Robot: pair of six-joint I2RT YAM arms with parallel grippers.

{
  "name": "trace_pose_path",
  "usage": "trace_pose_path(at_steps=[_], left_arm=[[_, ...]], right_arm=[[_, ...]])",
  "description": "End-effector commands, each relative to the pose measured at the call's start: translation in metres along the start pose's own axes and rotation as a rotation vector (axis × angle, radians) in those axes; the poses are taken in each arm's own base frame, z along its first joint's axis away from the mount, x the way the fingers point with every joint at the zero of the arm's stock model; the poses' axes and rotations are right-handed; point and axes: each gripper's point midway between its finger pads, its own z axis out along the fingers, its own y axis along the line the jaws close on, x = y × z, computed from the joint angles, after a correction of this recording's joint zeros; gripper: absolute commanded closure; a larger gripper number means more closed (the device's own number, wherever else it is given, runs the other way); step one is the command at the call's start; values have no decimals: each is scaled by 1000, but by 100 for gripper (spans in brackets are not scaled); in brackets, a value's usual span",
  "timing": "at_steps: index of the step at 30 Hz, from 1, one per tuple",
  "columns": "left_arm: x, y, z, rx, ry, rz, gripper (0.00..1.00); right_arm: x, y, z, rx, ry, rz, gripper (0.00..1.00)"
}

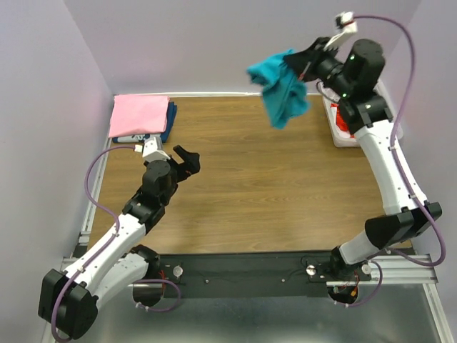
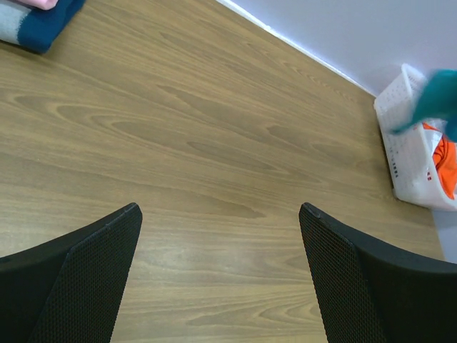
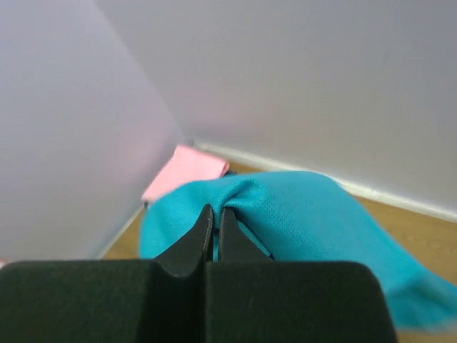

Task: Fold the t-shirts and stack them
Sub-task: Move the tshirt to the center of the board, then flatten the tshirt out

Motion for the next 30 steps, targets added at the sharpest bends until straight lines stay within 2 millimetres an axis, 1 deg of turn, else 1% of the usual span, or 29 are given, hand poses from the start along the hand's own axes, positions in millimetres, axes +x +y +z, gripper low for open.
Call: trace_pose_path(at_steps=[1, 2, 3, 4, 5, 6, 7, 8, 9, 10, 12, 13, 14, 15, 16, 17, 18, 19, 20, 21, 22, 23, 24, 25, 26, 27, 28, 29, 30], left_arm=[[-11, 1, -5, -47, -15, -47, 2], [-9, 7, -6, -74, -12, -68, 2], [-9, 14, -8, -112, -18, -70, 2], [-11, 17, -9, -128, -25, -79, 2], [-11, 23, -11, -164, -28, -94, 2], [-12, 26, -12, -181, -33, -101, 2], [-11, 28, -12, -193, -32, -105, 2], [-10, 33, -13, -218, -32, -115, 2], [-8, 35, -13, -226, -29, -117, 2], [-5, 38, -12, -241, -24, -120, 2], [1, 43, -10, -257, -13, -124, 2], [5, 46, -8, -273, -2, -117, 2], [7, 50, -7, -294, -1, -115, 2], [14, 56, -4, -320, 18, -107, 2], [17, 61, -3, -340, 21, -106, 2], [20, 64, -1, -356, 28, -107, 2], [19, 71, 3, -375, 25, -116, 2], [25, 79, 9, -395, 49, -96, 2], [32, 77, 14, -366, 97, -97, 2], [24, 88, 22, -372, 82, -119, 2], [26, 90, 28, -359, 103, -121, 2], [39, 96, 35, -347, 170, -101, 2], [35, 103, 41, -353, 165, -110, 2], [39, 106, 45, -362, 185, -106, 2], [48, 115, 50, -395, 216, -93, 2], [44, 118, 56, -415, 207, -83, 2], [50, 129, 62, -454, 225, -78, 2], [49, 131, 68, -456, 232, -74, 2], [49, 129, 75, -436, 240, -73, 4]], right_arm=[[79, 26, -13, -97, 216, -67, 99], [101, 19, -20, -68, 265, -60, 99], [114, 15, -36, -43, 286, -61, 99], [169, -9, -50, 23, 396, -33, 99], [189, -39, -63, 189, 409, -25, 95], [193, -54, -81, 294, 391, -8, 86], [227, -94, -107, 513, 419, 9, 55], [235, -107, -122, 592, 421, 4, 40], [240, -116, -134, 652, 417, 2, 28], [246, -125, -153, 727, 400, 20, 10], [249, -123, -161, 729, 392, 37, 1], [249, -120, -164, 715, 387, 42, 0], [256, -117, -165, 695, 406, 48, 0], [260, -114, -166, 679, 418, 66, 0], [265, -113, -166, 670, 429, 79, 0], [273, -111, -167, 665, 445, 101, 0], [286, -110, -170, 656, 479, 118, 0], [294, -107, -171, 641, 500, 139, 0], [302, -106, -172, 632, 519, 157, 0], [310, -108, -175, 644, 535, 172, 0], [314, -108, -177, 655, 538, 190, 0], [317, -108, -177, 657, 542, 201, 0], [323, -109, -181, 667, 555, 208, 0], [325, -109, -182, 667, 557, 215, 0], [326, -110, -182, 670, 551, 219, 0], [327, -111, -183, 676, 551, 222, 0], [328, -110, -184, 678, 552, 226, 0], [328, -111, -183, 676, 549, 225, 0], [328, -111, -183, 676, 547, 227, 0]])
